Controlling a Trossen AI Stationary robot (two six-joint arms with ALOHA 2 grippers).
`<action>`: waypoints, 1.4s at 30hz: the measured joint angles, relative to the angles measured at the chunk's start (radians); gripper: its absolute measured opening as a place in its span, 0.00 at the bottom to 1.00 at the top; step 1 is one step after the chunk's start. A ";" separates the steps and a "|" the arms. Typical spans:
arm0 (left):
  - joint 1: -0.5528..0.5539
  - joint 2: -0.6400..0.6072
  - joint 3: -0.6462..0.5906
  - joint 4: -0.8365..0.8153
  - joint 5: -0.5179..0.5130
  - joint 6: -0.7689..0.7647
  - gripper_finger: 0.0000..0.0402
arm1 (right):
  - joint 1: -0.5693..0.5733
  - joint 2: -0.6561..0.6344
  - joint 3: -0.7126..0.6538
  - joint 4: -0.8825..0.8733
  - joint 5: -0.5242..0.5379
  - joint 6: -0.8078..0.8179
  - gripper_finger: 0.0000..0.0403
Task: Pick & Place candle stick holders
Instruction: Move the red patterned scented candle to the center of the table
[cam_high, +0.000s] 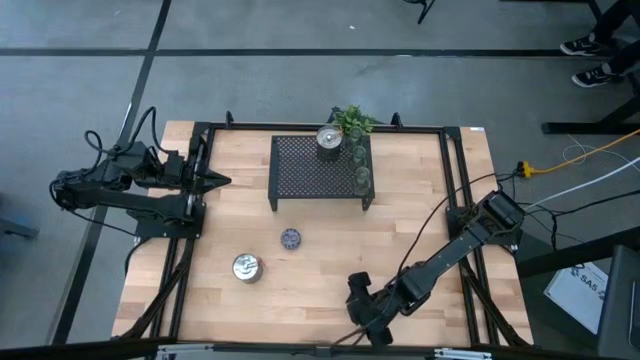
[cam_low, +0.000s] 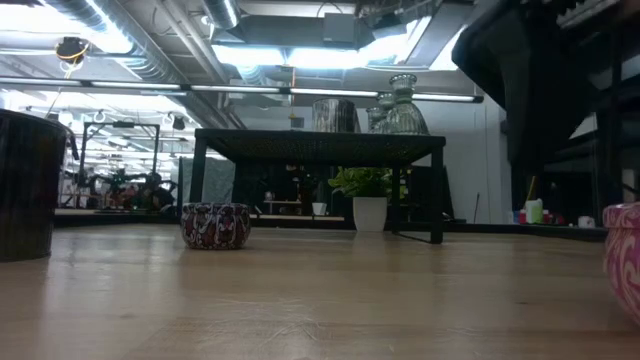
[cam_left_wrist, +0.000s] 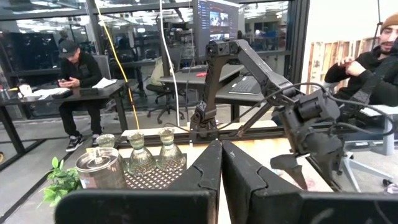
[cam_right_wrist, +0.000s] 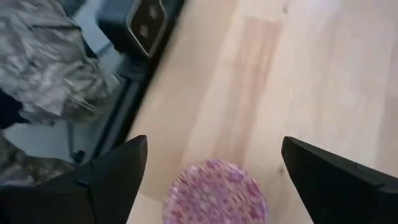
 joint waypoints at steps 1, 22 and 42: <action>0.000 0.000 0.000 0.000 0.000 0.000 0.01 | 0.002 0.000 0.000 -0.013 0.002 0.000 0.93; 0.000 0.000 0.000 0.000 0.000 0.000 0.01 | 0.021 0.037 -0.028 -0.140 0.013 0.026 0.93; 0.000 0.000 0.000 0.000 0.000 0.000 0.02 | -0.139 0.045 -0.028 -0.036 0.040 -0.140 0.76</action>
